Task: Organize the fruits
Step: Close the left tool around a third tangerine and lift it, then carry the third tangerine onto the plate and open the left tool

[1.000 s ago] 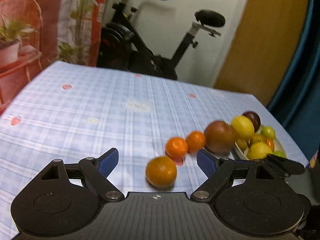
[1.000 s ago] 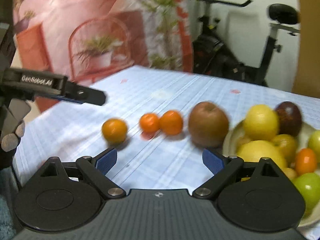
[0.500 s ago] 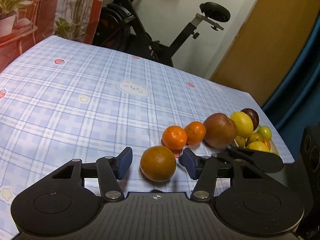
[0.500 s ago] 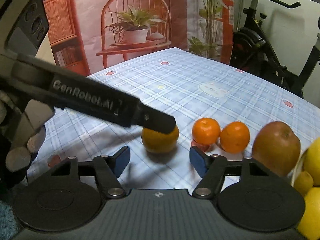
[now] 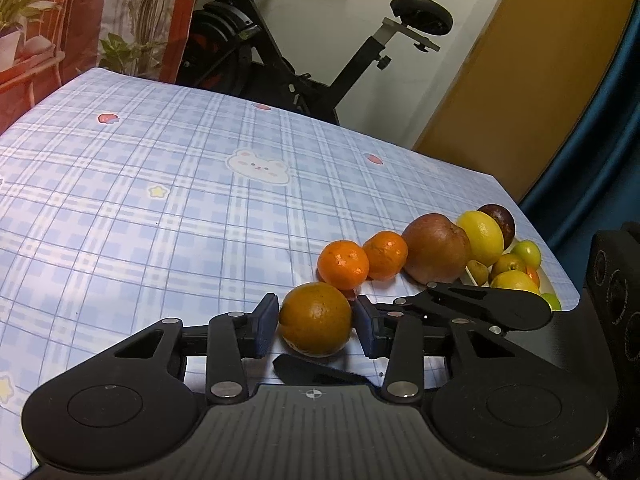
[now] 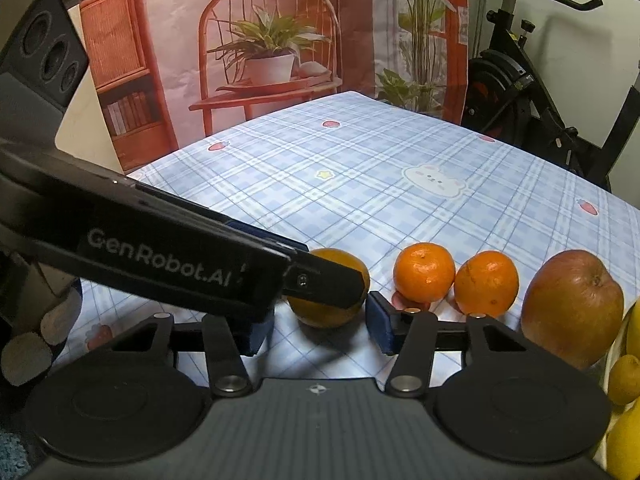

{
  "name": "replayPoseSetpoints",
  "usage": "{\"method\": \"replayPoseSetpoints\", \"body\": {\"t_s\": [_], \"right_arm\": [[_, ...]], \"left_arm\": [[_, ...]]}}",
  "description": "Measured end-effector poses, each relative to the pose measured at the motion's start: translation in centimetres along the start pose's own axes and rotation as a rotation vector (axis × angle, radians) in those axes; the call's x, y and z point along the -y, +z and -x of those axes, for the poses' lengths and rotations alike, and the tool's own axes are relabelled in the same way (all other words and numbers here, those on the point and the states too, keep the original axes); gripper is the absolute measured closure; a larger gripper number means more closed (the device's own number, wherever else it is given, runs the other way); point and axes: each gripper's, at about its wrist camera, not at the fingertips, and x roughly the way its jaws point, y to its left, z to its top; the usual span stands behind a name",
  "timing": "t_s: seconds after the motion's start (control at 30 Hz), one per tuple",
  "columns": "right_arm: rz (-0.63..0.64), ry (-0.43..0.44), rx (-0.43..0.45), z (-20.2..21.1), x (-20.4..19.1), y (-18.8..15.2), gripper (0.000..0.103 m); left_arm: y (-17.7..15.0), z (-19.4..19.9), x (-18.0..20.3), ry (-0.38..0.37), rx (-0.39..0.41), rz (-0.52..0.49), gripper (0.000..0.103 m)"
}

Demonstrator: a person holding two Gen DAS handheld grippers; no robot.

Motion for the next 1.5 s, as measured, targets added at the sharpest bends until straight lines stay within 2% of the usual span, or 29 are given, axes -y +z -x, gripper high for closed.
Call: {"method": "replayPoseSetpoints", "body": {"t_s": [0.13, 0.5, 0.77, 0.93, 1.1, 1.3, 1.5], "right_arm": [[-0.033, -0.006, 0.010, 0.3, 0.3, -0.3, 0.056], [-0.109, -0.035, 0.041, 1.9, 1.0, -1.2, 0.058], [-0.139, -0.071, 0.110, 5.2, 1.4, -2.4, 0.058], [-0.173, -0.105, 0.183, 7.6, 2.3, -2.4, 0.058], [-0.214, -0.158, 0.266, 10.2, 3.9, -2.8, 0.058], [-0.301, -0.233, 0.355, 13.3, 7.5, -4.5, 0.058], [-0.379, -0.329, 0.403, 15.4, 11.3, -6.4, 0.058]], "left_arm": [[-0.2, -0.2, 0.5, -0.012, -0.007, -0.019, 0.059], [-0.8, -0.1, 2.1, -0.057, -0.012, -0.066, 0.062], [-0.1, 0.7, 4.9, -0.093, 0.009, -0.125, 0.062], [0.9, 0.7, 8.4, -0.083, 0.038, -0.220, 0.061], [2.2, -0.5, 12.3, -0.091, 0.034, -0.322, 0.061], [4.1, -3.6, 16.9, -0.160, -0.006, -0.396, 0.058], [4.4, -7.2, 20.8, -0.183, -0.024, -0.466, 0.058]]}}
